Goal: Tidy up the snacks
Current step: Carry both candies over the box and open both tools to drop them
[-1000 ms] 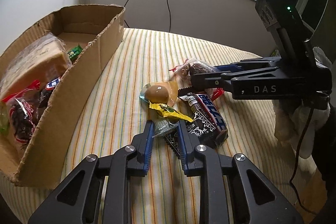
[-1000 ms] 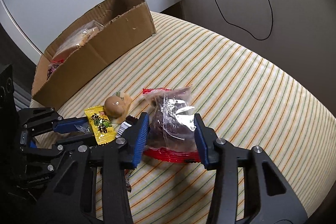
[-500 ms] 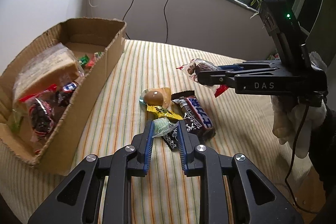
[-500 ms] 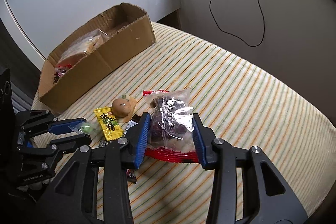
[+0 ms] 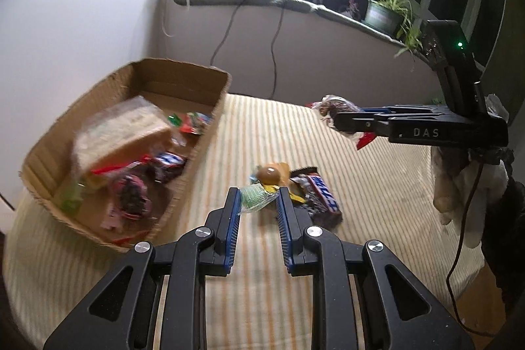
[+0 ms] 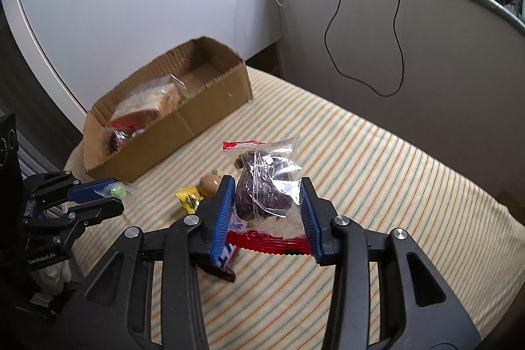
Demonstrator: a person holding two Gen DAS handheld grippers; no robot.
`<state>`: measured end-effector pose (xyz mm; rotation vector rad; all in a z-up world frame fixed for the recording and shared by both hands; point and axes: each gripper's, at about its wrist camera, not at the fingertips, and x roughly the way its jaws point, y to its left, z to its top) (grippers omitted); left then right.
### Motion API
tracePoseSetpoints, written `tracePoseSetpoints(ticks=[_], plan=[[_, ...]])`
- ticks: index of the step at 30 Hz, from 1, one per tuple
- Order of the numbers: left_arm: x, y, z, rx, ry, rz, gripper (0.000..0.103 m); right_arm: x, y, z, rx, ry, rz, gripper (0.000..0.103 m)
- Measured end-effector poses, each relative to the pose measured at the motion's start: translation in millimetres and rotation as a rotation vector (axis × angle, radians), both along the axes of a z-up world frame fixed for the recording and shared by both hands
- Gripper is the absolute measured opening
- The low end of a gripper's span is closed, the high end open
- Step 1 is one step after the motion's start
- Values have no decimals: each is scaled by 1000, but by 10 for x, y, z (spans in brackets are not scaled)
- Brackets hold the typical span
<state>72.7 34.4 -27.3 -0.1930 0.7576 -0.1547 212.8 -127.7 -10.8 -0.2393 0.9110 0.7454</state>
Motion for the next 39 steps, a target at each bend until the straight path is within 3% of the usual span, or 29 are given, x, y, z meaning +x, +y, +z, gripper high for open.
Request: tracePoseSetpoints(ticks=[19, 39], plan=[[33, 950, 164, 34, -52, 187, 20, 210, 697, 154, 20, -20, 62, 41], [149, 1275, 88, 37, -39, 235, 20, 385, 1365, 37, 17, -7, 118, 41]])
